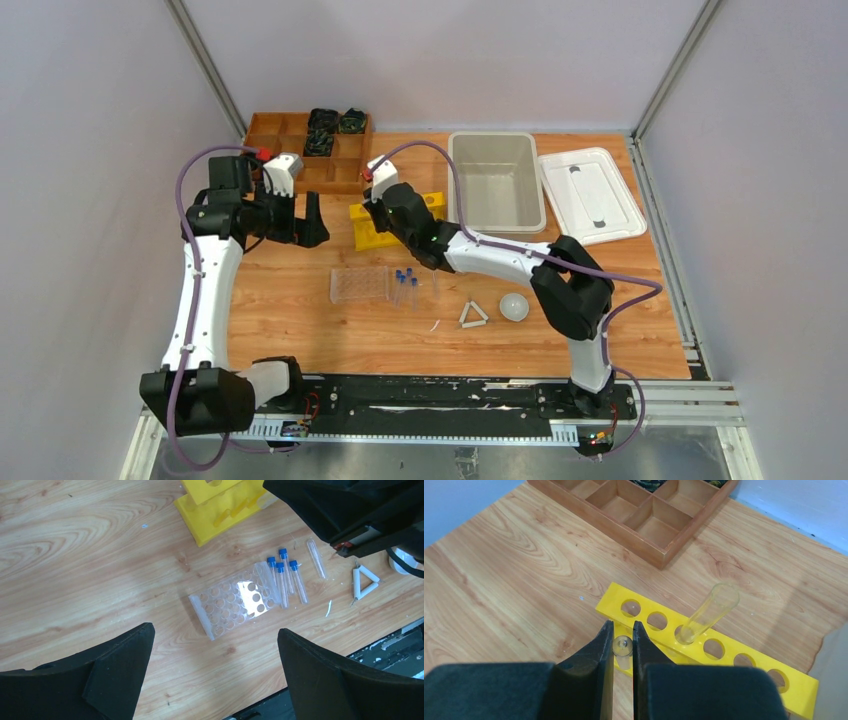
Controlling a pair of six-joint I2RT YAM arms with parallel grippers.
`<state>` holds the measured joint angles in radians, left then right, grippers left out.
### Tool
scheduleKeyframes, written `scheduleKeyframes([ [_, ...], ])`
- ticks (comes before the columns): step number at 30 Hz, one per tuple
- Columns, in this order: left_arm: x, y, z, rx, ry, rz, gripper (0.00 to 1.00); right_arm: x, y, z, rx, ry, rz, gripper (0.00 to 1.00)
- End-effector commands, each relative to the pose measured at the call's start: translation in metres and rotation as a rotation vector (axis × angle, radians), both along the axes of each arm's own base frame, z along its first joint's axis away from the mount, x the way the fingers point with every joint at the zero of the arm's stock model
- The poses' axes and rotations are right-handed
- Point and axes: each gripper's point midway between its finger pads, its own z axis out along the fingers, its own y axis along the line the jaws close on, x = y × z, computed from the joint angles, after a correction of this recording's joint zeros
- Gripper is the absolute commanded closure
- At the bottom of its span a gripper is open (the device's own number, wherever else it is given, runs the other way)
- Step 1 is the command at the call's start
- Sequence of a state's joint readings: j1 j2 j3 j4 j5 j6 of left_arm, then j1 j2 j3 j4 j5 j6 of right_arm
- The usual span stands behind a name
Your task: Organize the chemistry lab equipment
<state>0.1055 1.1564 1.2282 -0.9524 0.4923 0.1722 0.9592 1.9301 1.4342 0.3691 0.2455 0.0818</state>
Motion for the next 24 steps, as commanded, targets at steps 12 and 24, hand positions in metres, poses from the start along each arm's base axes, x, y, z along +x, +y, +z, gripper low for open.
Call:
scheduleKeyframes([
  [12, 0.007, 0.007, -0.018, 0.004, 0.049, 0.003, 0.0, 0.019, -0.005, -0.022, -0.023, -0.059, -0.046, 1.0],
  [24, 0.006, 0.009, -0.021, 0.02, 0.05, 0.008, 0.0, 0.024, -0.011, -0.038, -0.065, -0.062, -0.076, 1.0],
])
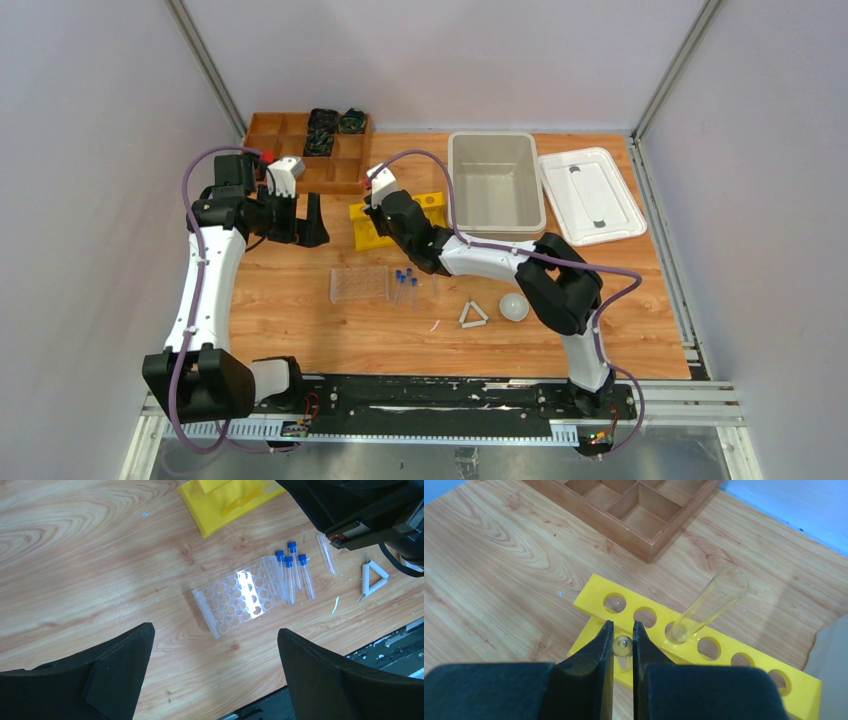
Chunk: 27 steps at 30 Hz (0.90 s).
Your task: Organize the chemistry lab equipment
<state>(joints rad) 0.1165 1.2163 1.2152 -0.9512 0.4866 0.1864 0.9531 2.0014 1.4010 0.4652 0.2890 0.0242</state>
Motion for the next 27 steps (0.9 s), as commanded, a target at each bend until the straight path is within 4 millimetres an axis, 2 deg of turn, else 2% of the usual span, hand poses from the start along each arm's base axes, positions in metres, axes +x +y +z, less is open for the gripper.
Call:
scheduleKeyframes([
  [1, 0.001, 0.004, -0.001, 0.015, -0.016, 0.004, 0.0, 0.01, -0.008, -0.005, -0.009, -0.025, -0.038, 1.0],
  [11, 0.003, 0.005, 0.0, 0.016, -0.014, 0.007, 0.0, 0.01, -0.003, -0.014, -0.014, -0.013, -0.022, 1.0],
  [27, 0.005, 0.008, -0.002, 0.025, -0.018, 0.01, 0.0, 0.011, 0.0, -0.043, -0.036, 0.024, -0.022, 1.0],
])
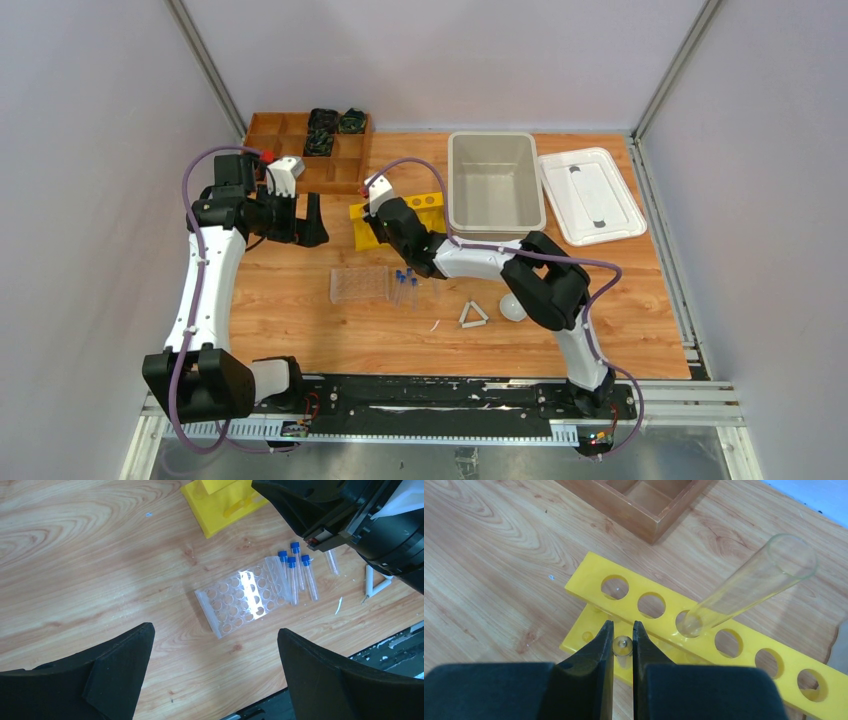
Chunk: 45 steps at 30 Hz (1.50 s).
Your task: Organize the chemistry lab equipment
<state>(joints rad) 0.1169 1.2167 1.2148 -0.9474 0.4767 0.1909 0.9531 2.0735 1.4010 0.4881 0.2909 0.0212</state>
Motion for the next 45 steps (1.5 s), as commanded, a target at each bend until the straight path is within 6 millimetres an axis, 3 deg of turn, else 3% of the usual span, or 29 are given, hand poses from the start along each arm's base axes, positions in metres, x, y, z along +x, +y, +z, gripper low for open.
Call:
scheduleKeyframes([
  [1, 0.004, 0.006, -0.002, 0.015, -0.015, 0.007, 0.0, 0.008, -0.002, -0.009, 0.006, 0.0, -0.019, 1.0],
  [11, 0.006, 0.011, -0.002, 0.016, -0.018, 0.02, 0.0, 0.005, 0.007, -0.021, 0.023, 0.034, -0.007, 0.99],
  [14, 0.006, 0.012, -0.001, 0.016, -0.02, 0.023, 0.0, 0.007, 0.008, -0.021, 0.031, 0.045, -0.029, 0.85],
  [17, 0.007, 0.013, 0.0, 0.016, -0.023, 0.027, 0.0, 0.005, 0.011, -0.013, 0.046, 0.042, -0.035, 0.73],
  [24, 0.005, 0.012, 0.006, 0.007, -0.041, 0.03, 0.0, -0.009, 0.009, 0.028, 0.071, 0.022, -0.046, 0.54],
  [28, 0.004, 0.011, 0.009, 0.002, -0.05, 0.033, 0.0, -0.029, -0.002, 0.049, 0.094, 0.058, -0.054, 0.52],
  [32, 0.002, 0.009, 0.015, -0.01, -0.067, 0.034, 0.0, -0.051, -0.032, 0.056, 0.116, 0.153, -0.114, 0.56],
  [36, -0.001, 0.008, 0.019, -0.01, -0.081, 0.032, 0.0, -0.072, -0.07, 0.042, 0.094, 0.248, -0.198, 0.65],
  [39, -0.001, 0.008, 0.02, -0.009, -0.086, 0.035, 0.0, -0.089, -0.096, 0.017, 0.027, 0.338, -0.251, 0.67],
  [45, -0.002, 0.007, 0.025, -0.02, -0.097, 0.039, 0.0, -0.111, -0.125, -0.033, -0.081, 0.47, -0.334, 0.67],
])
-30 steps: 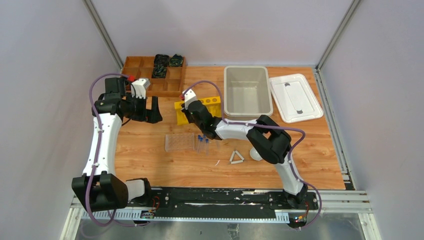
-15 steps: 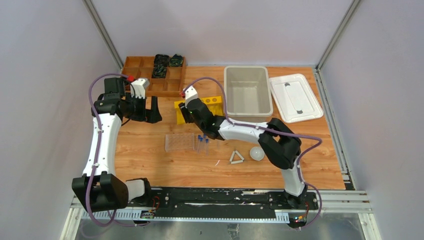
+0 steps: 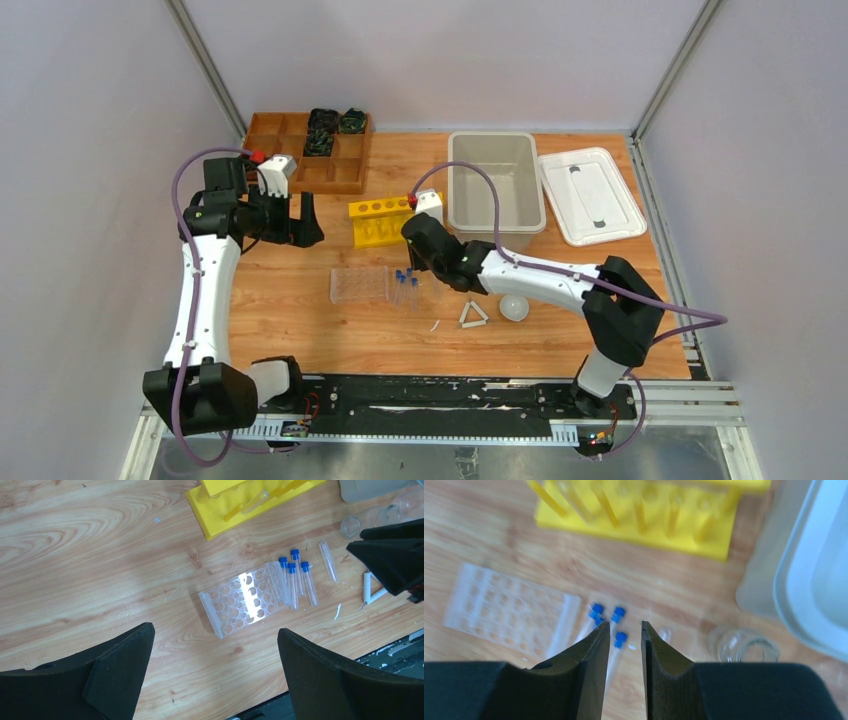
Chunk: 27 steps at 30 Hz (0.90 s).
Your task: Organize the chemistry lab equipment
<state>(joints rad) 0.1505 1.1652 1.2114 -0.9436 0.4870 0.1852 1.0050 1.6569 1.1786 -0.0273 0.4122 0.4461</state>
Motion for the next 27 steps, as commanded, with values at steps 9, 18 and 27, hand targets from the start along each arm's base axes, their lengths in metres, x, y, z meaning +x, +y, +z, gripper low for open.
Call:
scheduleKeyframes([
  [9, -0.002, -0.002, 0.015, -0.023, -0.056, 0.013, 0.0, -0.026, -0.037, -0.092, -0.221, 0.23, -0.11, 0.68],
  [18, -0.002, -0.002, 0.018, -0.018, -0.064, 0.009, 0.0, -0.028, -0.051, -0.124, -0.296, 0.281, -0.145, 0.68],
  [27, -0.004, -0.003, 0.024, -0.018, -0.079, -0.002, 0.0, -0.019, -0.047, -0.137, -0.256, 0.373, -0.145, 0.71],
])
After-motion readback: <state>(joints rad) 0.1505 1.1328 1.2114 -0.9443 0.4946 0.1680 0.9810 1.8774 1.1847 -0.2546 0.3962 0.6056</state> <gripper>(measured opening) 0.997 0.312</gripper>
